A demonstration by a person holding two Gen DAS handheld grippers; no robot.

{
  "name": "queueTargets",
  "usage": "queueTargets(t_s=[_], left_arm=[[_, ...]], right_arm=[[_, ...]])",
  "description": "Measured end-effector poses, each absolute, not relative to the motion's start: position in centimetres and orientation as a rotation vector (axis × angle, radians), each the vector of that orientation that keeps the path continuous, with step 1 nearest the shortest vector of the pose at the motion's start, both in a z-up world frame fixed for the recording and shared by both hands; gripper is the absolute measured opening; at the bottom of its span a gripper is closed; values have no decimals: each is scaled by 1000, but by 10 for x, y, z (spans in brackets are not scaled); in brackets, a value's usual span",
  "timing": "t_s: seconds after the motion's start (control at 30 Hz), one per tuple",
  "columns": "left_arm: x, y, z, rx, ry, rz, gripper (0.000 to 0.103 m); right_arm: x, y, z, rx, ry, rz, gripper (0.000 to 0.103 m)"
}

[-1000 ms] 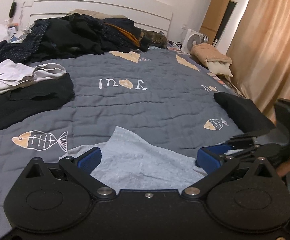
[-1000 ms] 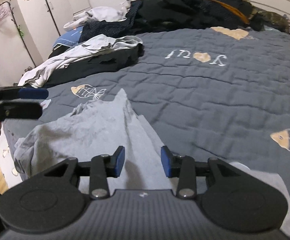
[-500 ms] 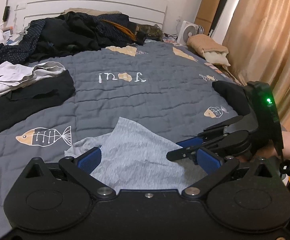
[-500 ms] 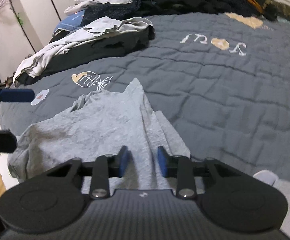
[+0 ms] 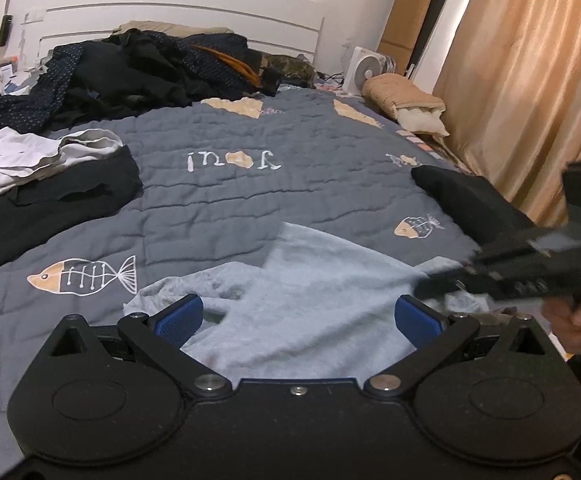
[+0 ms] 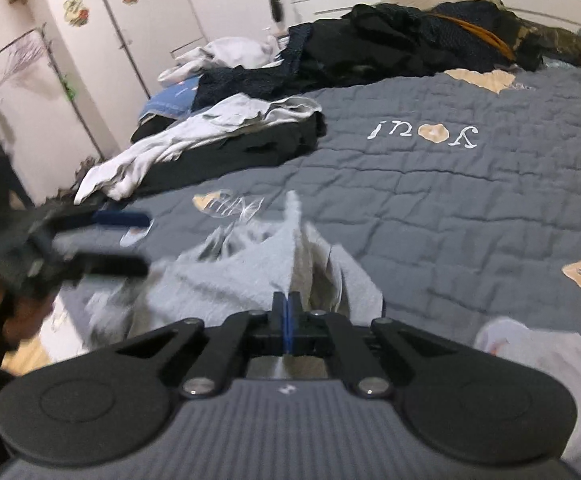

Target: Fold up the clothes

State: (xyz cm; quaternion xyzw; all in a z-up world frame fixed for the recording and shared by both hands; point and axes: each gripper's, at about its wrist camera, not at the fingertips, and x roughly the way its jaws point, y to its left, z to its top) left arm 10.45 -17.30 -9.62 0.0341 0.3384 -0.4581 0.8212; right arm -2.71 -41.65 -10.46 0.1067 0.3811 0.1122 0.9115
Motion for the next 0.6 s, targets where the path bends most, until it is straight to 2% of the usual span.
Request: queueTargets(t_s=[0.17, 0.43, 0.6], left_arm=[[101, -173, -92, 50, 708, -998, 103], [96, -184, -97, 91, 724, -1011, 103], [96, -186, -101, 97, 735, -1016, 103]], right_arm=[[-71, -404, -117, 171, 901, 288, 0], [-109, -377, -169, 104, 1169, 384, 0], [-110, -379, -156, 87, 1150, 355, 3]])
